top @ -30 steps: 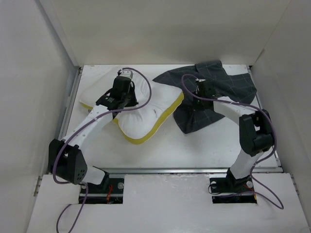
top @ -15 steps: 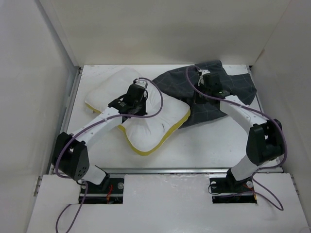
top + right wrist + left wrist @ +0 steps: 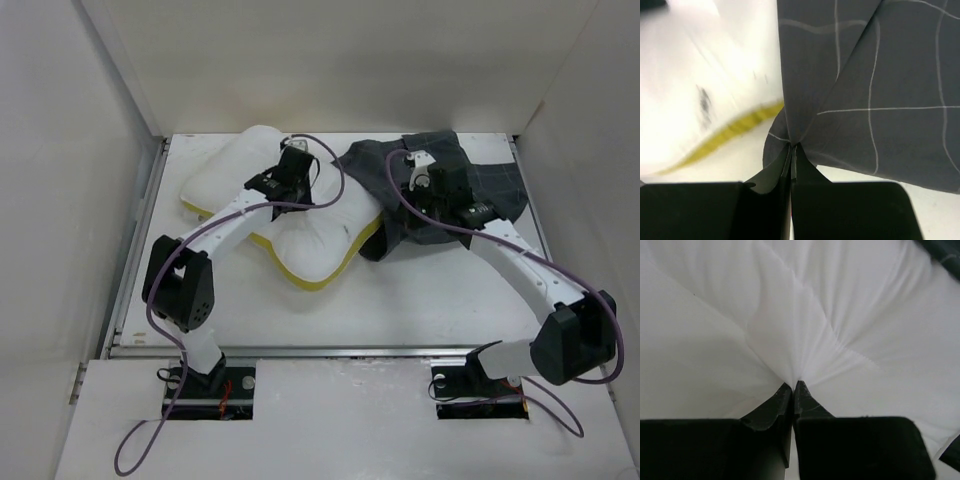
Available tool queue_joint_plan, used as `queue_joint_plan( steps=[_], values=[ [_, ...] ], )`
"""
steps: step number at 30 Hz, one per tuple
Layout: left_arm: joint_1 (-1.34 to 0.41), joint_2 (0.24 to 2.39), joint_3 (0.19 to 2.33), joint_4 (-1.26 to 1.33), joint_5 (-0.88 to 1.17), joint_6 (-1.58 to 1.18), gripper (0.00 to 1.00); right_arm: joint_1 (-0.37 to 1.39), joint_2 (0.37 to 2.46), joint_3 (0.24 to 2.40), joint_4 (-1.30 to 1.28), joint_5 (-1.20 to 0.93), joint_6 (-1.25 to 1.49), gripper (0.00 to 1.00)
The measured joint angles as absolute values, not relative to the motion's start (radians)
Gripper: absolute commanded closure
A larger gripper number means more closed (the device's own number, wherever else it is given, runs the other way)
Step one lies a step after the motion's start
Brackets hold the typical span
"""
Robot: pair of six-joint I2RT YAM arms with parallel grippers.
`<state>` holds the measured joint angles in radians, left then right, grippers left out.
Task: Put the pillow into the pillowcase
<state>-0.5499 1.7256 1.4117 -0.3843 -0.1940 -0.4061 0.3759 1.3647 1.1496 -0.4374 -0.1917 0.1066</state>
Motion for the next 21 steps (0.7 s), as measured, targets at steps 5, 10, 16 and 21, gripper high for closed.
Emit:
queue_joint_plan(
  steps=[5,10,16,21],
  values=[
    [-0.502,1.742,1.488,-0.350,-0.143,-0.429,1.00,0.374,1.336,1.109,-0.467,-0.196,0.084,1.00],
    [-0.511,1.849,1.631,-0.326,-0.133,-0.472,1.00,0.376,1.338,1.108,-0.441,-0.226,0.091,1.00],
    [-0.592,1.984,1.718,-0.279,-0.176,-0.529,1.00,0.392,1.385,1.158,-0.392,-0.278,0.115,1.00],
    [-0.635,2.010,1.650,-0.183,-0.194,-0.613,1.00,0.398,1.428,1.234,-0.379,-0.358,0.124,1.00]
  ],
)
